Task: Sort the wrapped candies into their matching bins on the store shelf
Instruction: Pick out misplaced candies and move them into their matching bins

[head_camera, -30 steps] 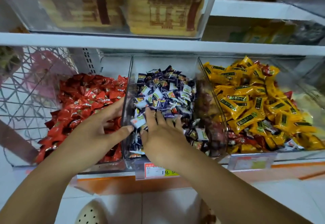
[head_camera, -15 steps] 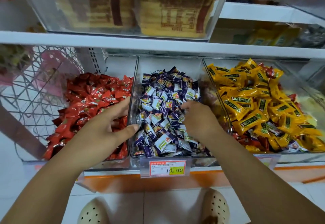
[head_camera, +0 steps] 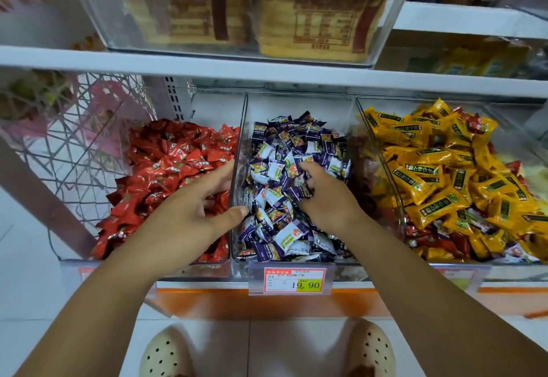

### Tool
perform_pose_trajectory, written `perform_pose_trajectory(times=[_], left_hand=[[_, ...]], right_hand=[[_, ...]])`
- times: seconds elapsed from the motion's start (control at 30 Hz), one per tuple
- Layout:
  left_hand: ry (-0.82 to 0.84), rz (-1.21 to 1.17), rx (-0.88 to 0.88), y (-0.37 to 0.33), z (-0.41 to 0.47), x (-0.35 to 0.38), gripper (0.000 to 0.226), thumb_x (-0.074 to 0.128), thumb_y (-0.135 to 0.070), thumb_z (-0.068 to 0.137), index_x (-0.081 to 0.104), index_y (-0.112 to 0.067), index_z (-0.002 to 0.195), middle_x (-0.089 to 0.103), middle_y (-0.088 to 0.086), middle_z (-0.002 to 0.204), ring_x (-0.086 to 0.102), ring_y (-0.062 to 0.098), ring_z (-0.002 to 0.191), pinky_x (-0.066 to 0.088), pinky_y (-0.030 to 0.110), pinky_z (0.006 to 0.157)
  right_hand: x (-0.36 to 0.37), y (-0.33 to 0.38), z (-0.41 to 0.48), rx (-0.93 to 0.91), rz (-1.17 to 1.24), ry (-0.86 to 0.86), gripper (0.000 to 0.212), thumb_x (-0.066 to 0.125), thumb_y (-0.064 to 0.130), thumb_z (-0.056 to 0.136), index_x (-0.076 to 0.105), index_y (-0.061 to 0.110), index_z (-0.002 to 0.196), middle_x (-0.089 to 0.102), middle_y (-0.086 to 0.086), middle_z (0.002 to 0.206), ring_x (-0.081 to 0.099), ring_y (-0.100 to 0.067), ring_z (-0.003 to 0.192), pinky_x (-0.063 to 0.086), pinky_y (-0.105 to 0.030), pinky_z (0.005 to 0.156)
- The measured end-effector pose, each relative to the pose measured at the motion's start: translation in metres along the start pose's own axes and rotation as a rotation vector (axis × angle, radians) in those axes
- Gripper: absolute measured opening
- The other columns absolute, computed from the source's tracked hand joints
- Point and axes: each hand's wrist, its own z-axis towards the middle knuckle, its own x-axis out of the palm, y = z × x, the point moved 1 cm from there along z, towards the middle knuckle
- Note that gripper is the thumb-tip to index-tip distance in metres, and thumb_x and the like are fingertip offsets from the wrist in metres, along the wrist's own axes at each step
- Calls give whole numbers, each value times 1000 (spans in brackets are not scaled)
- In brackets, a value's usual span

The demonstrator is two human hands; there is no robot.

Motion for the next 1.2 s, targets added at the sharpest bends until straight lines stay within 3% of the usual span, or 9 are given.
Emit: perform_pose_trajectory(times=[0.2, 0.47, 0.6, 0.67, 0.77, 0.83, 0.97, 1.1, 1.2], left_hand=[[6, 17, -17, 3, 1, -1, 65, 66, -27, 87, 31, -68, 124, 41, -61, 103, 34, -36, 106, 29, 1, 88], [-6, 1, -31, 8, 0, 0, 67, 67, -34, 85, 23, -70, 120, 37, -51, 114, 32, -35, 108, 28, 2, 88], [-5, 16, -40, 8, -2, 0, 66, 66, -41, 84, 23, -70, 125, 39, -42, 123, 32, -33, 108, 29, 8, 96], [-12, 38, -46, 7, -4, 0, 68, 65, -43, 84, 25, -60, 136, 38, -39, 126, 30, -35, 104, 26, 0, 90], [-30, 49, -47, 8, -5, 2, 72, 64, -45, 85, 25, -49, 145, 36, -32, 140, 30, -30, 114, 22, -3, 89], [-32, 58, -49, 9, -5, 4, 74, 63, -45, 85, 23, -46, 147, 32, -30, 145, 30, -27, 119, 19, -4, 92], [-43, 60, -38, 10, -5, 2, 73, 63, -43, 87, 24, -42, 148, 32, -30, 144, 30, -29, 116, 18, -8, 91], [-24, 33, -77, 12, -5, -1, 72, 64, -47, 85, 24, -52, 144, 43, -30, 131, 37, -16, 121, 27, 3, 92], [-13, 35, -72, 10, -3, -2, 70, 65, -46, 84, 25, -57, 140, 44, -32, 126, 39, -18, 115, 32, 10, 92]], right_hand=[[-8, 3, -2, 32, 165, -63, 69, 55, -3, 90, 29, 32, 144, 52, -27, 128, 48, -27, 62, 42, -37, 56], [-35, 0, -15, -33, 164, -126, 54, 57, 6, 92, 45, 32, 138, 58, 4, 131, 56, 1, 68, 45, -8, 49], [-36, 12, -21, -119, 215, -265, 31, 63, 14, 89, 64, 34, 112, 68, 10, 95, 62, -1, 70, 51, -17, 54], [-29, 26, -18, -220, 267, -304, 30, 63, 14, 88, 65, 34, 111, 66, 6, 74, 53, -1, 53, 40, -13, 47], [-15, 60, -8, -385, 319, -336, 28, 60, 16, 90, 68, 32, 111, 53, 14, 63, 43, -3, 58, 36, -20, 57], [-6, 84, -2, -479, 341, -342, 23, 62, 22, 91, 69, 30, 111, 50, 14, 68, 45, -3, 62, 37, -19, 59], [13, 103, 13, -529, 346, -246, 38, 62, 32, 91, 58, 32, 129, 62, 9, 115, 52, -1, 105, 34, -4, 85], [-16, 77, 17, -316, 195, -214, 26, 49, 20, 99, 66, 27, 117, 60, 11, 103, 62, -6, 86, 45, -17, 69], [-21, 47, 9, -264, -91, 92, 26, 54, 38, 95, 60, 37, 121, 48, 11, 137, 43, -15, 130, 35, -29, 102]])
